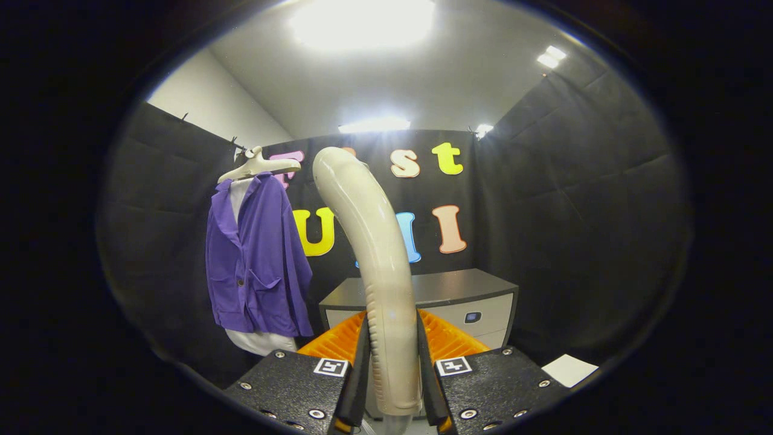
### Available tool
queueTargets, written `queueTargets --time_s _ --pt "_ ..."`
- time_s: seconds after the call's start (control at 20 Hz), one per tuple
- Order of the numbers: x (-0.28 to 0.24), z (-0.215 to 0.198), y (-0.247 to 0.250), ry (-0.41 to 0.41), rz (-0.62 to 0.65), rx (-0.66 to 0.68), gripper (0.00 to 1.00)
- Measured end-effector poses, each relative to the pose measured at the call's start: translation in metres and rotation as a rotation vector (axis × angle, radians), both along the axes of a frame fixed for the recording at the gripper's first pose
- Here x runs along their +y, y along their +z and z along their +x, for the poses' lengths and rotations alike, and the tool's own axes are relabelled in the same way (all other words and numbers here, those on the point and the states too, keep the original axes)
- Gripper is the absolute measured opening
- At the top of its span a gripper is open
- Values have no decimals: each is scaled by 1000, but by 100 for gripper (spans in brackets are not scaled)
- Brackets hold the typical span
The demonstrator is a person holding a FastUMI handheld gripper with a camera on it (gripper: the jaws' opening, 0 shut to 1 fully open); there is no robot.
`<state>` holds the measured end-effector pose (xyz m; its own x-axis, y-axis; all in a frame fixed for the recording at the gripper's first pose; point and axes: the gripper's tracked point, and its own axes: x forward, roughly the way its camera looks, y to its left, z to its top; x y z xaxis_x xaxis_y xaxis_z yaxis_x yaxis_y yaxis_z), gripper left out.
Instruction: Iron the clothes twice with a garment steamer, once on the left side and once on the right side.
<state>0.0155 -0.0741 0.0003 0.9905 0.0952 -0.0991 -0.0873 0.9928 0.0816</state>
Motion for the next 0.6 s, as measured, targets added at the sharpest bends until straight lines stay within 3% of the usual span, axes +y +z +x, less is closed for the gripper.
queueTargets --time_s 0.6 --pt "18 2 8 -23 10 -3 39"
